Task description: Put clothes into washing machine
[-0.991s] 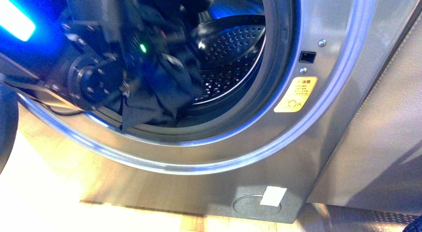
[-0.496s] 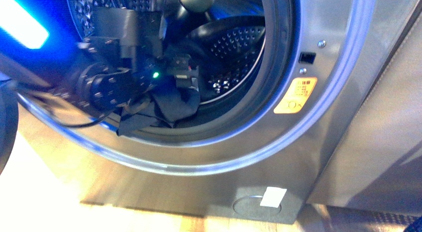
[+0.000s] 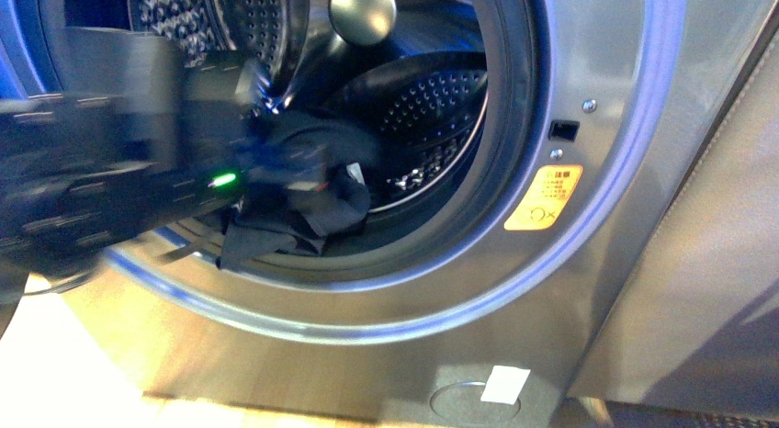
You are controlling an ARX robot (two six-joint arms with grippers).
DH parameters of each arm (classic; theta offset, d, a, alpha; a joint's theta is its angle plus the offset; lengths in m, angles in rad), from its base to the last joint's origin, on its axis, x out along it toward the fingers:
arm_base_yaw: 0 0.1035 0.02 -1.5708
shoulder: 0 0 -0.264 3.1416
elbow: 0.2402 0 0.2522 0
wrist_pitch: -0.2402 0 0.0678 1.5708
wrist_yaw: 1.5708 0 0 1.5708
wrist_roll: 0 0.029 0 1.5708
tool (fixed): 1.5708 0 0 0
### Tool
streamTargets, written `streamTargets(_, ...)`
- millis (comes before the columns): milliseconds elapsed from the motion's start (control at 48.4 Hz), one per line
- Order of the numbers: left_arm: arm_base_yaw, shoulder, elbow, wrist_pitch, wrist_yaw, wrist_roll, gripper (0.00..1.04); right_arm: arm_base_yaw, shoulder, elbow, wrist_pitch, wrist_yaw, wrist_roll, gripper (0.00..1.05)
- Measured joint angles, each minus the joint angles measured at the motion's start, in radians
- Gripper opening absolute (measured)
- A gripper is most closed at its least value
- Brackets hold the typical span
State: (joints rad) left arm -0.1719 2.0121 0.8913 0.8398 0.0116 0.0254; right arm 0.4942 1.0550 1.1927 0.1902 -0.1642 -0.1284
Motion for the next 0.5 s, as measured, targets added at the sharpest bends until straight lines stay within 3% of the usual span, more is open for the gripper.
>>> streamTargets(496, -0.026, -0.489, -0.441, 0.125, 0.107, -0.048, 0.98, 0.000, 0.000, 0.000, 0.000, 0.000, 0.000, 0.97)
